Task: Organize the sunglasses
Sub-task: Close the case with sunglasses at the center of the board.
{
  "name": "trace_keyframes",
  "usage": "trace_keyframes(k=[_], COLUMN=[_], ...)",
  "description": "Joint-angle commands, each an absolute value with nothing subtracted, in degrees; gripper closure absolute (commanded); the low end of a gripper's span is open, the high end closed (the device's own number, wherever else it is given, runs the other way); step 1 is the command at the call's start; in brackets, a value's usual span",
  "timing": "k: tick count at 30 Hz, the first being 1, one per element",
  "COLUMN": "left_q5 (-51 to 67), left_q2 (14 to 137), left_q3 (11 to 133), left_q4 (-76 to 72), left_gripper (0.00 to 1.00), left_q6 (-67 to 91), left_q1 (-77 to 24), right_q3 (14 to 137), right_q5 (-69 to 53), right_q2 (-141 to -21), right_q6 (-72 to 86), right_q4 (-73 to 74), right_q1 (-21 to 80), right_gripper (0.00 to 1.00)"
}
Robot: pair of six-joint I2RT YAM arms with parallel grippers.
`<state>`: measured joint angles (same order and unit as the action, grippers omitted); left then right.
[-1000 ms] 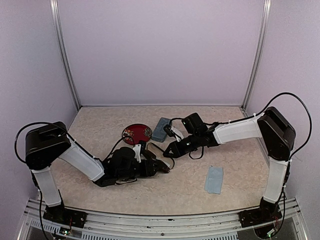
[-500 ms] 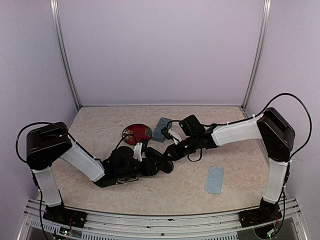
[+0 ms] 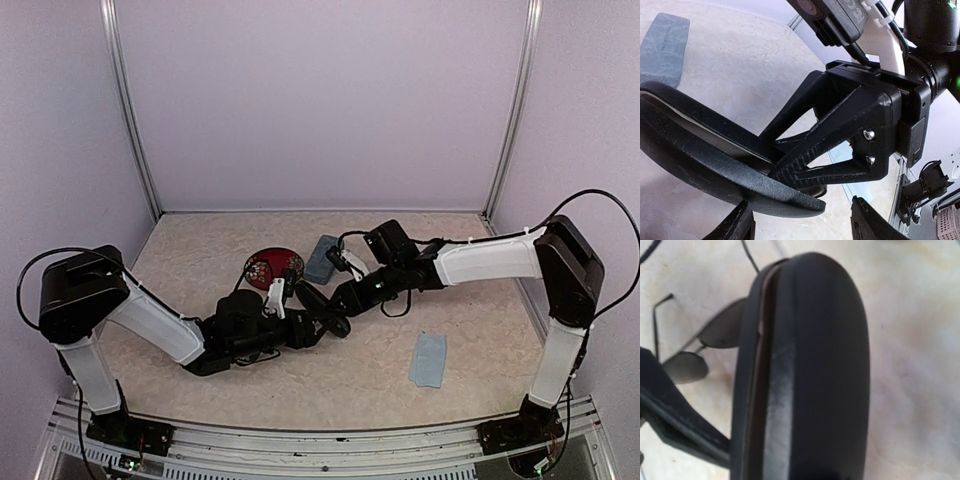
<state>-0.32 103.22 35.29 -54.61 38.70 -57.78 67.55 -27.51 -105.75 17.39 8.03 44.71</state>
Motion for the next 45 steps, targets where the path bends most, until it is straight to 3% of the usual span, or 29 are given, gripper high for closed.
trace_keyframes(k=[1,10,24,32,39,45], left_q5=[-1.5,-9.3,-21.4,-23.3,-26.6,-32.1], left_q2=[100.1,97.7,104.1,98.6,87.4,74.3], left_q3=[35.7,37.7,48.5,44.0,39.1,33.6], left_q4=[-58.4,-49.6,-33.7,-33.6,-26.7,-18.9], left_gripper=[0.36,0.4,0.43,0.41,0.26,0.2], left_q6=[36.6,38.1,36.0,35.6,34.3,35.0], left_q1=[-58.6,-59.0,-66.2,-67.1,-67.4,-67.5], right_q3=[67.2,61.2,52.6,48.6,47.7,50.2], right_q5=[-33.7,-32.1,-23.0,-21.9,-19.6,-21.0], right_q2=[-102.8,-100.5,-91.7,-87.2,-88.7,-95.8], right_q6=[16.7,15.5,14.6,14.4,11.1,11.1], right_q4=[7.5,6.5,7.5,6.5,8.2,7.3], right_q1=[45.5,45.4,47.0,47.1,50.5,51.0], right_gripper=[0.6,0.6,0.61,0.4,0.13,0.07])
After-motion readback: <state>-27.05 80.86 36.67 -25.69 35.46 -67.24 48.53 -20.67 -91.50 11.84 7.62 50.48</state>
